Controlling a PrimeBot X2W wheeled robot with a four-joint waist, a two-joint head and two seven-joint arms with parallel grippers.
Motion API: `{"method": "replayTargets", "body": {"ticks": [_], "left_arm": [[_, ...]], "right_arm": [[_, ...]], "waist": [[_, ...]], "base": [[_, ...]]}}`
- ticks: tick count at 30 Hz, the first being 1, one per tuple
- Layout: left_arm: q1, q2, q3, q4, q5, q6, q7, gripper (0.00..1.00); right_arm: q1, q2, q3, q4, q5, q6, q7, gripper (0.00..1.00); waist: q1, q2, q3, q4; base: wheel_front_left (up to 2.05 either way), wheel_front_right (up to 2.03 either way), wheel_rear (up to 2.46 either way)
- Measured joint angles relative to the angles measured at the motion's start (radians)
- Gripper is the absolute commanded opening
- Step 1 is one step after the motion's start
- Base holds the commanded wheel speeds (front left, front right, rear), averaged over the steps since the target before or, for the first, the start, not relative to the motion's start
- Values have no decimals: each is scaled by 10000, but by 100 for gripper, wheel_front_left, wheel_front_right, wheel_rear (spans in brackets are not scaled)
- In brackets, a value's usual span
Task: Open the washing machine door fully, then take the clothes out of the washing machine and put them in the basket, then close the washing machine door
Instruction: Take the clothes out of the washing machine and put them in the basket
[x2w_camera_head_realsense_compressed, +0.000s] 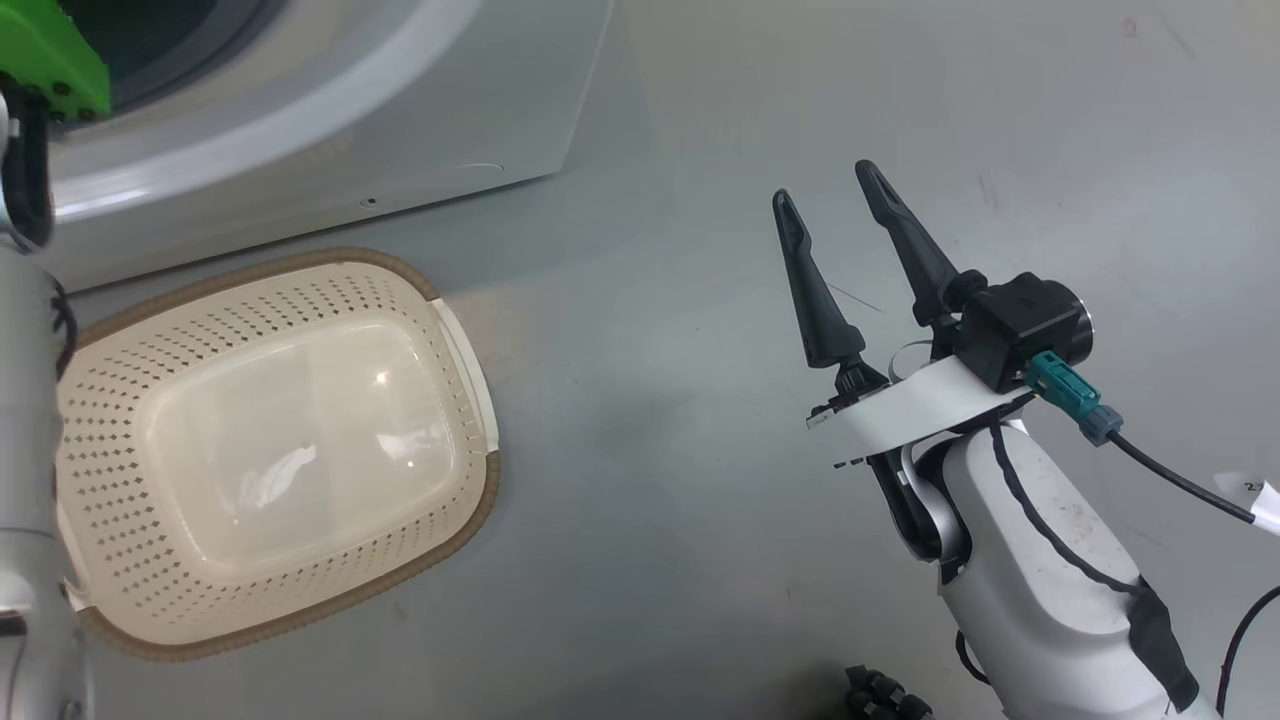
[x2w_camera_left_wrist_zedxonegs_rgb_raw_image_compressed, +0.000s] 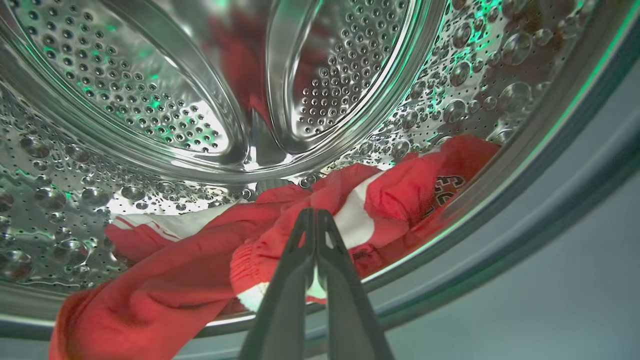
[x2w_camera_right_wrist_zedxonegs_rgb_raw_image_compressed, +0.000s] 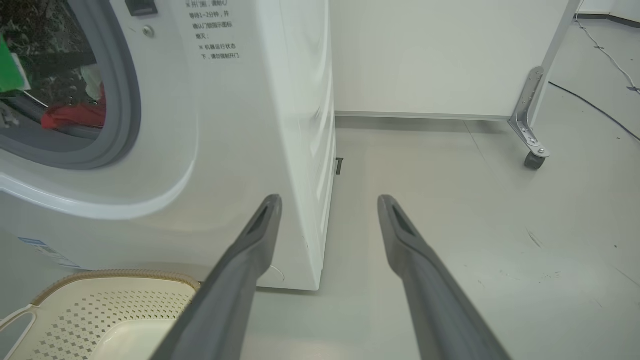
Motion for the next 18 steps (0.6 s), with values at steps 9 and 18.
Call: {"method": "replayTargets", "body": {"ticks": [9, 18], "left_arm": [[1015, -391, 29, -380, -52, 2, -1266, 0], [2117, -604, 222, -1292, -82, 165, -2034, 0]], "right_arm": [[124, -4, -121, 224, -280, 82, -2, 100], [500, -15, -174, 487, -374, 188, 0, 100]], "waist": [[0, 0, -530, 379], [0, 0, -1233, 752]], "base": [[0, 0, 0], [0, 0, 0]]}}
